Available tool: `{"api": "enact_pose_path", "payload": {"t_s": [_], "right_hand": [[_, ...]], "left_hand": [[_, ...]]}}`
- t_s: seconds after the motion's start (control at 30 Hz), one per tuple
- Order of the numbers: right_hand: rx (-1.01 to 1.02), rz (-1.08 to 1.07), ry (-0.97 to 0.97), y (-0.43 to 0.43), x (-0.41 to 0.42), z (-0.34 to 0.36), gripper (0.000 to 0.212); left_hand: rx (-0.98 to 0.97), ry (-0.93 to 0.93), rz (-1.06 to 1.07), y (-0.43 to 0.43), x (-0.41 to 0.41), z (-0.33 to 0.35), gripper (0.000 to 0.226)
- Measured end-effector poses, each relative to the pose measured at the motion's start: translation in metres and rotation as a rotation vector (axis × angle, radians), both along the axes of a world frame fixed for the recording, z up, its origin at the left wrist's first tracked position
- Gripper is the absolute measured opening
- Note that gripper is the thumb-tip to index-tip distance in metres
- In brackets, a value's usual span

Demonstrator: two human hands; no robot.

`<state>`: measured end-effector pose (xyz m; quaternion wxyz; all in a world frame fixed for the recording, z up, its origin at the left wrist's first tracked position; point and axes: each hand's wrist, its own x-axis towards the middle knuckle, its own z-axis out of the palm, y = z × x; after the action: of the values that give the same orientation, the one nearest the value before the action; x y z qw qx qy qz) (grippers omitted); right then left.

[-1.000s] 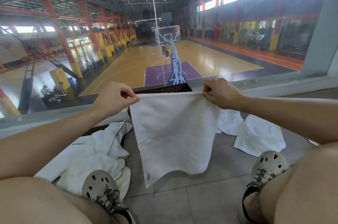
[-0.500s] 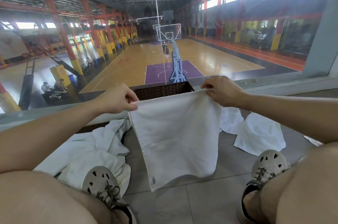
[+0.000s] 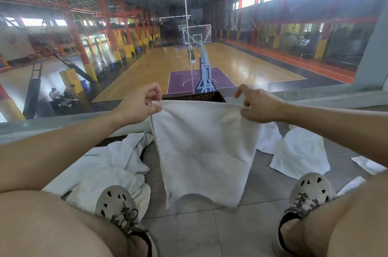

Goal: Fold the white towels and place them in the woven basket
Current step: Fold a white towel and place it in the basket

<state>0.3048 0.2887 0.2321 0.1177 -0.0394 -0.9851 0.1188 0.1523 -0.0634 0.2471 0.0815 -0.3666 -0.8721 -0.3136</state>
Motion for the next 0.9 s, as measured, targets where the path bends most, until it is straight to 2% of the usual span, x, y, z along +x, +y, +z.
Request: {"api": "enact_pose_path", "payload": {"t_s": [0.07,0.13,0.23,0.4,0.53,0.8,0.9], "right_hand": [[0.058,0.017,-0.196,-0.005,0.001,-0.004,0.019],[0.124,0.004,-0.275,-0.007,0.000,-0.013,0.003],[0.089,-0.023,-0.180,-0.004,-0.004,-0.017,0.003],[-0.052,-0.165,0.030,0.007,-0.010,-0.017,0.003],[-0.078,-0.155,0.168,0.008,-0.008,-0.011,0.006],[-0.173,-0.134,0.231,0.005,-0.004,-0.007,0.015],[-0.198,-0.095,0.200,0.000,-0.002,-0.008,0.018]], "left_hand": [[-0.098,0.112,-0.086,0.004,0.005,0.006,0.026],[-0.211,0.158,-0.109,0.009,0.012,0.010,0.027],[-0.283,0.112,-0.101,0.011,0.013,0.011,0.031],[-0.268,-0.140,-0.067,0.002,0.003,0.007,0.026],[-0.381,-0.203,-0.088,0.001,0.002,0.003,0.020],[-0.298,-0.416,-0.204,-0.003,0.004,-0.005,0.022],[-0.338,-0.370,-0.254,-0.003,0.003,-0.008,0.023]]}}
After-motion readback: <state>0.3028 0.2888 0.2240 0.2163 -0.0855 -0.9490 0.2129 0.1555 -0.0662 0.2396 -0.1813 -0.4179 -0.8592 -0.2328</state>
